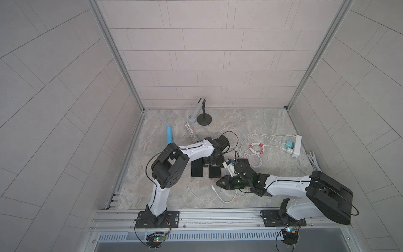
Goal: Unplug the charging cable from the phone
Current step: Remove the charging cable from the phone, then place the phone at the center of the board.
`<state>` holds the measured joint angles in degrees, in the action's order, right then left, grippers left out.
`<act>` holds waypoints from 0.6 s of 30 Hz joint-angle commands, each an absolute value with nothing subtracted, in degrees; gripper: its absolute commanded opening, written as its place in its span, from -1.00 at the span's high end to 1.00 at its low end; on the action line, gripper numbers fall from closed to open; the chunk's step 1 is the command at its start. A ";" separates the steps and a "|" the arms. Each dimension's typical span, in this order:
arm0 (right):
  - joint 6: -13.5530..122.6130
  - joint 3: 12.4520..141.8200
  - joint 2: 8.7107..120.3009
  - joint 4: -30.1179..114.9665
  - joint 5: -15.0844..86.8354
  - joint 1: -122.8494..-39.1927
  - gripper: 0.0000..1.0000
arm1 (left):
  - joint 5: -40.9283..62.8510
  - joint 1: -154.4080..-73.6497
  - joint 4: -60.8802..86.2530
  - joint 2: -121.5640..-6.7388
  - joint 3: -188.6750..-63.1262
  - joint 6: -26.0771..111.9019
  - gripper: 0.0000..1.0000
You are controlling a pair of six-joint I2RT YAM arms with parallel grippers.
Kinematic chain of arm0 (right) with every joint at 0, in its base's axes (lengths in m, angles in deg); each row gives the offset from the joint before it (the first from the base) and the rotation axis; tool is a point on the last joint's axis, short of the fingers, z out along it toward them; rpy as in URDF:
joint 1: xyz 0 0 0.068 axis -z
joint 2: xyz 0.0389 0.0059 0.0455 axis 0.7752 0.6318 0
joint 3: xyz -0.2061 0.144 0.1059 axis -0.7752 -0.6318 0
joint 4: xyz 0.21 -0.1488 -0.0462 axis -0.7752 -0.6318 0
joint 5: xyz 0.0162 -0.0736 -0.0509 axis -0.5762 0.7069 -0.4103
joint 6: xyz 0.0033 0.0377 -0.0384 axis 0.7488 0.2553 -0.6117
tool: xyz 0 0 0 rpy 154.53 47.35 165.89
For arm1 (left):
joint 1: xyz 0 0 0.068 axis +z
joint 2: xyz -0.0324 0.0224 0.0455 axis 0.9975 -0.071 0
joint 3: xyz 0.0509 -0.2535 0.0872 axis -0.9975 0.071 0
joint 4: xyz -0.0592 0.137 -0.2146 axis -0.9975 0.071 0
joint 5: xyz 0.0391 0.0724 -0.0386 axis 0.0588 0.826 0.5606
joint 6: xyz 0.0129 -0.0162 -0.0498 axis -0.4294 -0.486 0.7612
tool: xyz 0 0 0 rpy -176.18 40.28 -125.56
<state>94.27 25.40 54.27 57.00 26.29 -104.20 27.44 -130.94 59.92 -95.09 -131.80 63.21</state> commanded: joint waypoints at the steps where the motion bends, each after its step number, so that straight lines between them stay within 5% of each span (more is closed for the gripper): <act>1: 92.62 26.59 52.28 53.25 27.62 -104.43 0.40 | 26.55 -131.16 59.55 -95.34 -131.28 62.31 0.41; 9: 90.03 28.42 44.98 44.36 30.94 -104.05 0.12 | 26.38 -131.11 59.87 -93.44 -130.97 61.97 -0.14; 18: 87.80 27.23 30.72 32.78 35.50 -100.32 -0.43 | 26.09 -131.52 61.10 -91.19 -131.88 61.47 -0.87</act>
